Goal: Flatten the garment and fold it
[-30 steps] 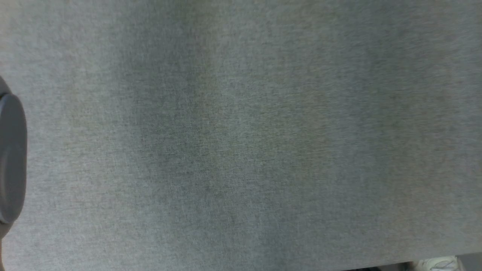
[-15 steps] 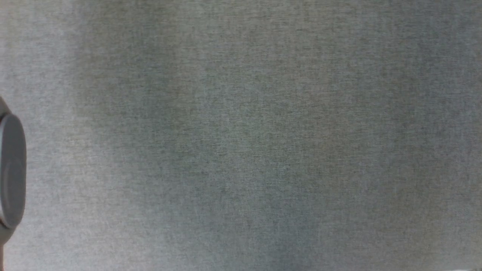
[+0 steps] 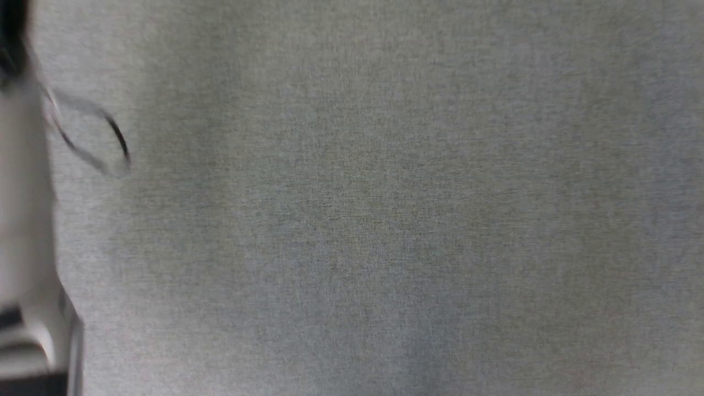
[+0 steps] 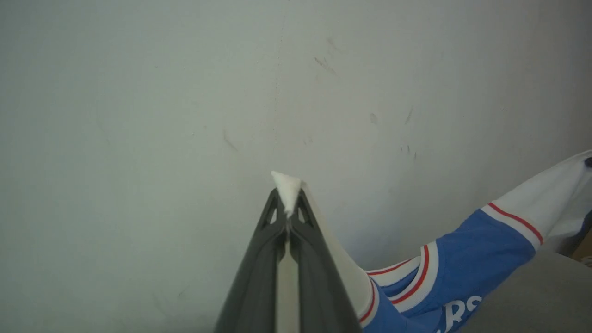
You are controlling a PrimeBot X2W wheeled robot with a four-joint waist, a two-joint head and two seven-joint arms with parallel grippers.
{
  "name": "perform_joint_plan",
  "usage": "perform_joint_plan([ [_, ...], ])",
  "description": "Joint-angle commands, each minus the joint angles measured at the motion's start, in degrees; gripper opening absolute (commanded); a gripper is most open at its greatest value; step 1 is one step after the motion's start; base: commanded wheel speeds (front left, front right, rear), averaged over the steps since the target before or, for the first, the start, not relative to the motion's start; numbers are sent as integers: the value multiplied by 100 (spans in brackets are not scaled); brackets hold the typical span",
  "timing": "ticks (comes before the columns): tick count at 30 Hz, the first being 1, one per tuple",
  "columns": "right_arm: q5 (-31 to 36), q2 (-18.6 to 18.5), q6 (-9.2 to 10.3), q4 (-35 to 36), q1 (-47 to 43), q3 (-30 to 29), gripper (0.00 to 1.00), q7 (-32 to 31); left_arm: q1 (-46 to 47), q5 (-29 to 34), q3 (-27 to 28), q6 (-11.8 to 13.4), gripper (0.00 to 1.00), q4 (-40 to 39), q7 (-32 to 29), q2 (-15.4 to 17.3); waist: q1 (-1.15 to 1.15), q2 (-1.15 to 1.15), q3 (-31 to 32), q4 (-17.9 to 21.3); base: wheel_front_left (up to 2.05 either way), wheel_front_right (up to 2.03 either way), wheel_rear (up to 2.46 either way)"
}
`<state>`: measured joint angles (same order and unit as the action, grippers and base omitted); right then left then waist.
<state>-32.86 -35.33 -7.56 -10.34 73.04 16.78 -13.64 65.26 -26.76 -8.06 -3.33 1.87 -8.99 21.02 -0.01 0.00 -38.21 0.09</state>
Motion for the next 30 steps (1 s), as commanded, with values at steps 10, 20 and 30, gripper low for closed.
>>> perform_joint_plan([
  [10,-322,164,8,1272,-2867,-938,0,-311,-3120,-412,-7,276,0,-1593,193,-187,1,0,1193,-139,0,0,0],
  [20,-429,860,8,2225,-5384,-1516,0,-670,-5502,-494,-314,324,0,-2100,48,1,1,0,1957,-108,0,0,0],
  [30,-815,1044,8,2451,-7576,-1682,0,-1529,-7280,-778,-556,310,0,-1647,-23,104,1,0,2572,-88,0,0,0],
])
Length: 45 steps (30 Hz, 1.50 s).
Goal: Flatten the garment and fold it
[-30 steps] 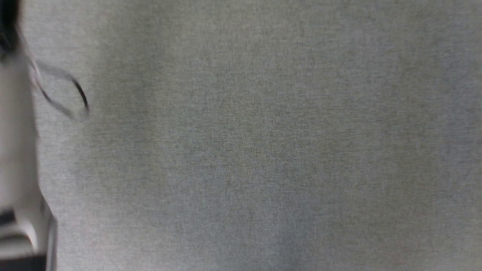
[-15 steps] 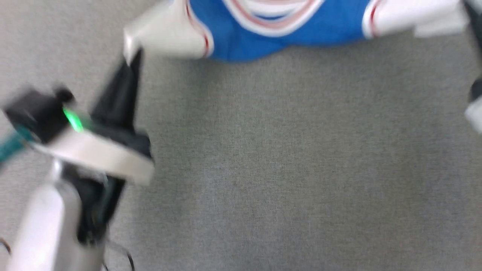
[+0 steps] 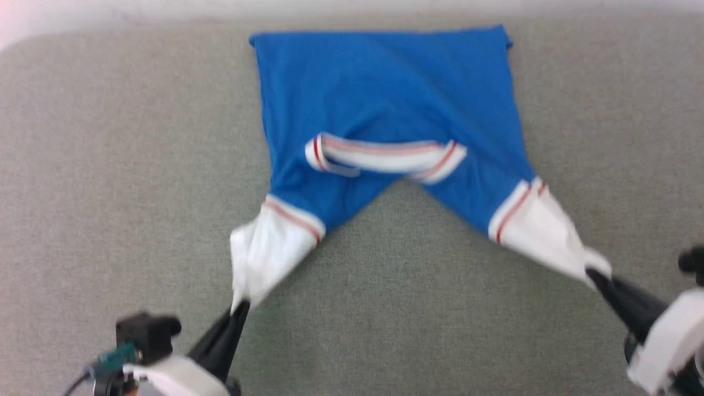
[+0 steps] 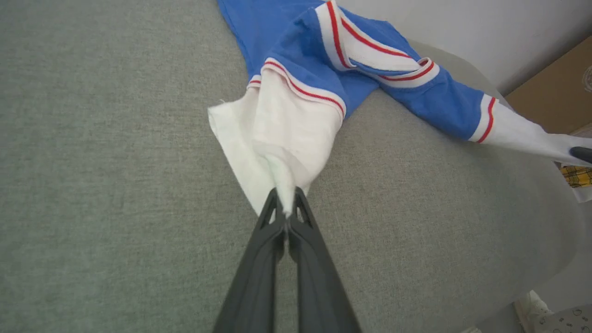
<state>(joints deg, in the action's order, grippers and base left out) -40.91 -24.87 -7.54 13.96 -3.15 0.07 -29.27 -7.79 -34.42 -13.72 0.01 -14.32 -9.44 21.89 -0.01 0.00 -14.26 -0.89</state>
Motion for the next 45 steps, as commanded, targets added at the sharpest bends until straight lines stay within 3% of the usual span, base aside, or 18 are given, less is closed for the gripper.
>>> perform_joint_plan([
  [1,-66,-22,5,10,-120,-45,0,-43,-88,-11,-2,-39,0,67,39,45,1,0,218,11,0,0,0],
  [8,-127,-183,5,-204,-1089,-302,0,-390,-720,-31,-99,-78,0,541,-7,214,1,0,529,30,0,0,0],
  [22,-170,158,5,-415,-2109,-657,0,-630,-1613,-169,93,231,0,467,12,352,1,0,750,65,0,0,0],
  [35,302,263,5,-419,-1427,-651,0,27,-1320,74,248,480,0,-447,399,261,1,0,653,-121,0,0,0],
  [45,921,343,5,-1695,-585,57,0,346,-785,246,-17,449,0,-785,371,138,1,0,407,-243,0,0,0],
])
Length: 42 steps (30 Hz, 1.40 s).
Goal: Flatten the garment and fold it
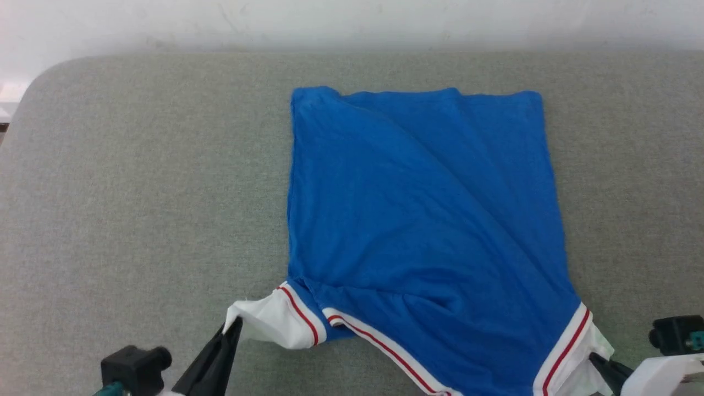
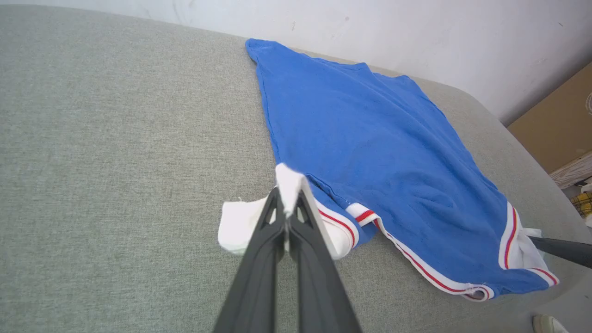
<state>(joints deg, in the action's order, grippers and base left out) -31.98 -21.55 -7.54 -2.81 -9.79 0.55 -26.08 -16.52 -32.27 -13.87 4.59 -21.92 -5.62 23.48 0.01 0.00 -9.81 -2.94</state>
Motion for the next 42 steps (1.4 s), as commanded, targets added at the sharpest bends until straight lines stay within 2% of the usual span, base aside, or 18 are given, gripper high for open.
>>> perform_joint_plan([
  [1,81,18,5,-208,161,85,0,67,138,50,-28,-9,0,-49,-30,-27,-1,0,-56,-52,0,0,0],
  [5,204,67,5,-910,454,274,0,259,312,100,-133,-21,0,-103,-113,-46,-1,0,-96,-115,0,0,0],
  [7,244,43,5,-1096,553,363,48,371,370,106,-171,-28,0,-109,-132,-61,-1,0,-94,-143,0,0,0],
  [8,230,20,5,-1126,583,381,100,406,385,104,-182,-28,0,-112,-133,-70,-1,0,-90,-152,0,0,0],
  [12,44,-228,5,-664,544,372,100,278,380,101,-201,-12,0,-136,-121,-86,-1,0,-81,-165,0,0,0],
  [15,-349,-469,5,308,443,98,100,-138,348,89,-198,7,0,-197,-60,-118,-1,0,-101,-177,0,0,0],
  [19,-666,-691,5,1896,668,-764,100,-807,342,135,-223,26,0,-320,37,-157,-1,0,-269,-235,0,0,0],
  [20,-666,-691,5,1896,668,-764,100,-807,342,135,-223,26,0,-320,37,-157,-1,0,-269,-235,0,0,0],
  [21,-571,-834,5,2460,1066,-1125,100,-1102,373,179,-252,26,0,-379,97,-184,-1,0,-407,-291,0,0,0],
  [24,-507,-789,5,2862,2011,-1350,100,-1453,451,247,-307,18,0,-433,179,-229,-1,0,-646,-388,0,0,0],
  [28,-165,-695,5,2554,3452,-1121,100,-1823,646,315,-432,-30,0,-449,255,-322,-1,0,-1069,-582,0,0,0],
  [29,-165,-695,5,2554,3452,-1121,100,-1823,646,315,-432,-30,0,-449,255,-322,-1,0,-1069,-582,0,0,0],
  [30,127,-775,5,2187,4092,-916,100,-1877,772,360,-517,-65,0,-430,271,-368,-1,0,-1305,-700,0,0,0],
  [31,127,-775,5,2187,4092,-916,100,-1877,772,360,-517,-65,0,-430,271,-368,-1,0,-1305,-700,0,0,0],
  [37,920,-798,5,662,5422,-712,100,-2039,1156,491,-750,-174,0,-419,420,-554,-1,0,-1966,-1090,0,0,0],
  [42,1463,-695,5,-364,5805,-804,100,-2188,1413,559,-859,-202,0,-417,563,-720,-1,0,-2339,-1344,0,0,0],
])
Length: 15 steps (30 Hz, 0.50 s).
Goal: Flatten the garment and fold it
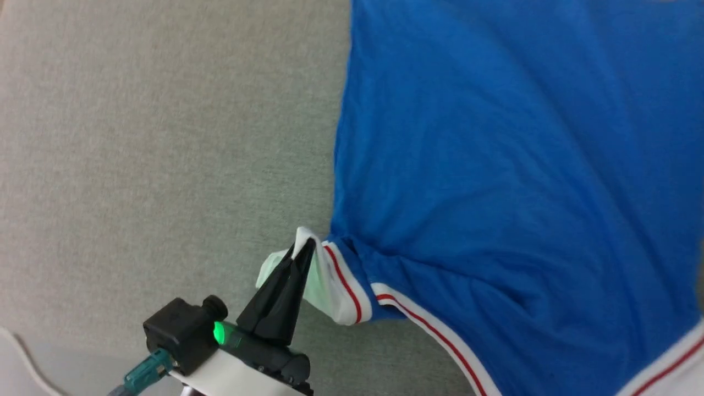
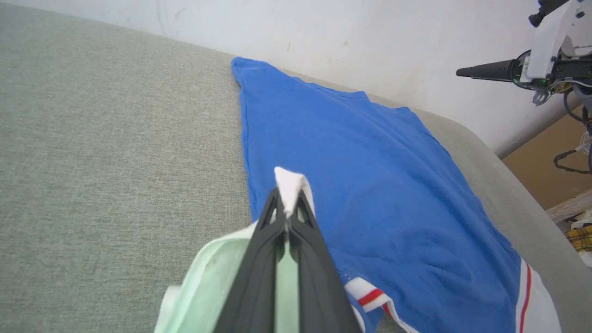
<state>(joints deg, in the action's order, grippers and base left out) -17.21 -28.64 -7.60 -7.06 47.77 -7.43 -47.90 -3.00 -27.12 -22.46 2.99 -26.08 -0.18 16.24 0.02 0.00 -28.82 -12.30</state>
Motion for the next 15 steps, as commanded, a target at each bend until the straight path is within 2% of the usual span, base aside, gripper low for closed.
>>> perform_joint_plan([
  [1,64,36,11,-56,93,-18,100,10,95,41,-12,-35,0,9,38,-33,-2,0,-497,-439,0,0,0],
  [13,480,200,11,-923,70,-101,100,129,426,133,-107,-4,0,189,100,-177,-2,0,-889,-455,0,0,0],
  [14,475,218,11,-953,73,-106,41,118,439,139,-103,3,0,198,95,-175,-2,0,-893,-435,0,0,0],
  [15,465,237,11,-972,83,-105,0,123,449,144,-96,14,0,207,92,-172,-2,0,-888,-406,0,0,0],
])
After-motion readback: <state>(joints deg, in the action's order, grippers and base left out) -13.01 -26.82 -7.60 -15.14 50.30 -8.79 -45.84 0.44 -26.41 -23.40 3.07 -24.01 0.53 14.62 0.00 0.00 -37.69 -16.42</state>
